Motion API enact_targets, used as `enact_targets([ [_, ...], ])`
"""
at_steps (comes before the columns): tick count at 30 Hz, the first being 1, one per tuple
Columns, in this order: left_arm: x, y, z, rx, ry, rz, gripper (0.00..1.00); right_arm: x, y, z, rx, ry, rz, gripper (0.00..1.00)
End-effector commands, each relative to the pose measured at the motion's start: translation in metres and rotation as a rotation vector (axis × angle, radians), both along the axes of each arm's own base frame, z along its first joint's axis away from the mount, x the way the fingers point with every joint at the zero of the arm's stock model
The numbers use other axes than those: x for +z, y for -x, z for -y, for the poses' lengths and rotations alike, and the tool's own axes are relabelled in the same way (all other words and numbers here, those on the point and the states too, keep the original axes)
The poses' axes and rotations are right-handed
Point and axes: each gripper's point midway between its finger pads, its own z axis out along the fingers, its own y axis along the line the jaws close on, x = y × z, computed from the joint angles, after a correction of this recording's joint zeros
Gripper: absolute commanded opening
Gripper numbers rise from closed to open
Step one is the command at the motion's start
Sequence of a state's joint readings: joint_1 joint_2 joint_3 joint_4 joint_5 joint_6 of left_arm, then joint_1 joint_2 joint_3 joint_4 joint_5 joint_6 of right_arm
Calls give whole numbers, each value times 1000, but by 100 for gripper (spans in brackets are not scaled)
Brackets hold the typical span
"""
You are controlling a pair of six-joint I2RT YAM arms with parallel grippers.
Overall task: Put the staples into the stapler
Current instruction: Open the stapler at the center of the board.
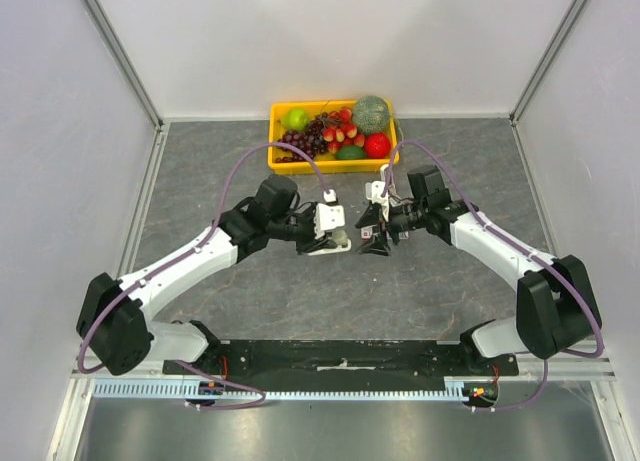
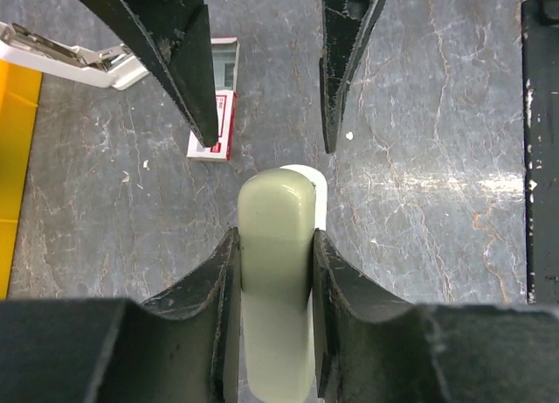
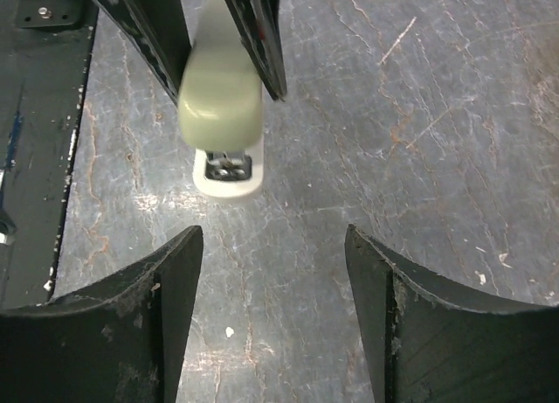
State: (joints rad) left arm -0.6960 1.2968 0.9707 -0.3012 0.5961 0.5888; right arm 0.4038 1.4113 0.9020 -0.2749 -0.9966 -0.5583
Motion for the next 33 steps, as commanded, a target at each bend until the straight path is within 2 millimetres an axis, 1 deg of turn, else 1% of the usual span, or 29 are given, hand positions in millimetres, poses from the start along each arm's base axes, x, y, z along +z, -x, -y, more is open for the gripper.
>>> enact_targets([
  [1,16,-10,14,59,-5,32,2,20,8,-10,78,-60,25,75],
  [3,12,-8,21,55,-12,24,2,19,11,-13,86,-58,20,75],
  [6,11,-6,29,52,-10,23,2,14,10,-15,86,-49,8,75],
  [10,16,-9,39,63,0,29,2,8,11,-18,88,-39,-13,75],
  [15,19,-10,44,75,16,24,2,1,8,-21,72,-25,-23,73],
  [18,22,-12,45,89,30,21,2,-2,4,-23,55,-25,-27,68],
  [20,25,-11,46,88,38,23,2,-2,2,-23,46,-26,-35,60],
  [21,26,-10,46,90,42,18,2,-2,1,-24,45,-28,-33,50],
  [23,29,-9,46,86,53,20,2,-1,-1,-25,36,-29,-32,33],
  [24,29,-10,46,93,58,16,2,0,-3,-25,33,-32,-24,16],
  [25,28,-8,46,93,58,13,2,-1,-4,-25,29,-29,-20,10],
  [26,33,-10,46,105,75,23,2,-1,-6,-24,22,-23,-9,4],
  [27,35,-13,44,120,81,33,2,-2,-6,-23,17,-19,-4,0],
  [28,34,-14,43,131,86,34,2,-3,-6,-23,15,-15,0,0],
  [29,40,-16,43,143,112,47,2,-3,-7,-22,15,-15,13,0],
  [30,47,-17,41,154,134,55,2,-3,-7,-20,12,-15,14,0],
  [32,57,-26,34,184,165,51,2,-3,-9,-17,7,-20,15,0],
  [33,67,-27,31,199,199,33,2,-3,-9,-17,8,-27,14,0],
])
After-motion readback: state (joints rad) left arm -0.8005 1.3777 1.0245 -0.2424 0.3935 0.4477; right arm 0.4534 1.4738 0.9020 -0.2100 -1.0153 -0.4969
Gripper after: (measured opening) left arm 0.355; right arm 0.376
